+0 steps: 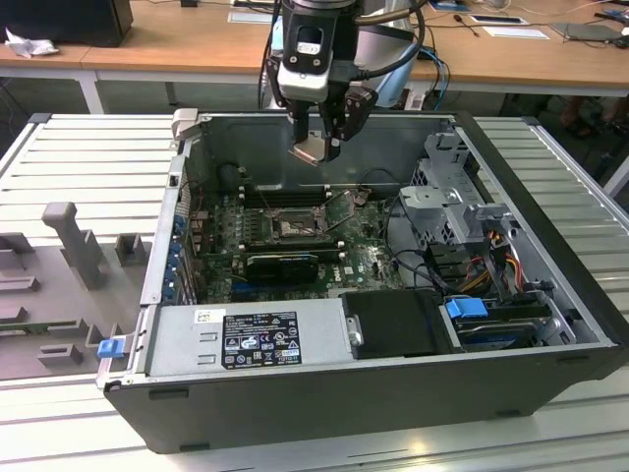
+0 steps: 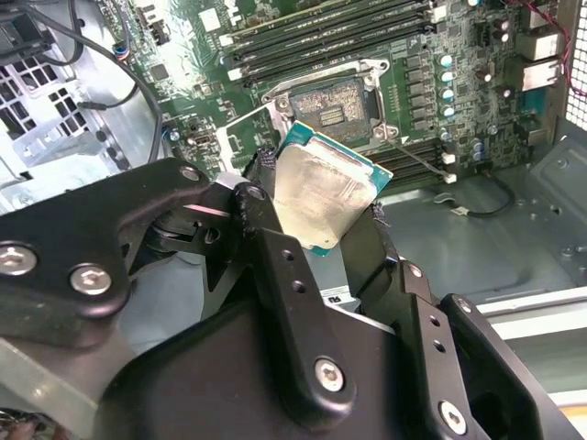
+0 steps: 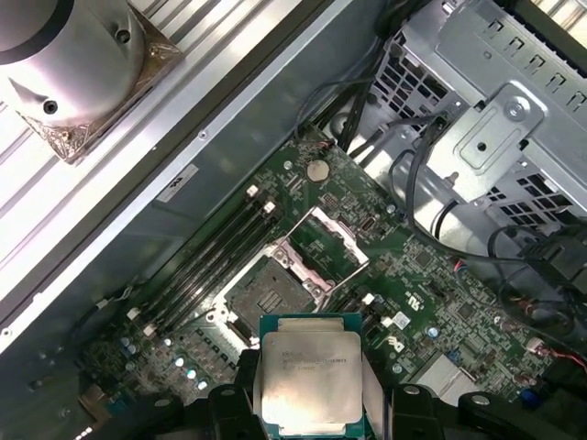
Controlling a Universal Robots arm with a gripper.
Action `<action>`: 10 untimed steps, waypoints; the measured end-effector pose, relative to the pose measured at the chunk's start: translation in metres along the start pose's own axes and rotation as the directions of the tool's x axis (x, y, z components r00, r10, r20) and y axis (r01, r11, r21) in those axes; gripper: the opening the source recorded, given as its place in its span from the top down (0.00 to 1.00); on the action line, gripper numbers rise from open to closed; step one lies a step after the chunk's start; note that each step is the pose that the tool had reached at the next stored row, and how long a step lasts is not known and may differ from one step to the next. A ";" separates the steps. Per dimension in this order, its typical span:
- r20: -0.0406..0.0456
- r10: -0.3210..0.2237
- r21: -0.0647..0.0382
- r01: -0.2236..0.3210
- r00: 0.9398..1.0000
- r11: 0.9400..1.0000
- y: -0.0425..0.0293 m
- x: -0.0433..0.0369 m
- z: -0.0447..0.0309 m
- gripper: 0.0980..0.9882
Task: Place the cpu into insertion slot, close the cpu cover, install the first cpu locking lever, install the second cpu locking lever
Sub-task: 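Place the cpu into insertion slot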
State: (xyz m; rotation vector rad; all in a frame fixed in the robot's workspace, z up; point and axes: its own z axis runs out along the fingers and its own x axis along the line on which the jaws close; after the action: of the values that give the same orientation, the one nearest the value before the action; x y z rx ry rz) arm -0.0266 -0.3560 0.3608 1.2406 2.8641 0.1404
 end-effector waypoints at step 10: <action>0.005 0.050 -0.001 -0.050 0.999 0.999 0.0000 0.0000 0.0007 0.52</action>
State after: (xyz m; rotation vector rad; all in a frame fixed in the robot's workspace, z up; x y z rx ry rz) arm -0.0265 -0.3560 0.3602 1.3113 2.8299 0.1392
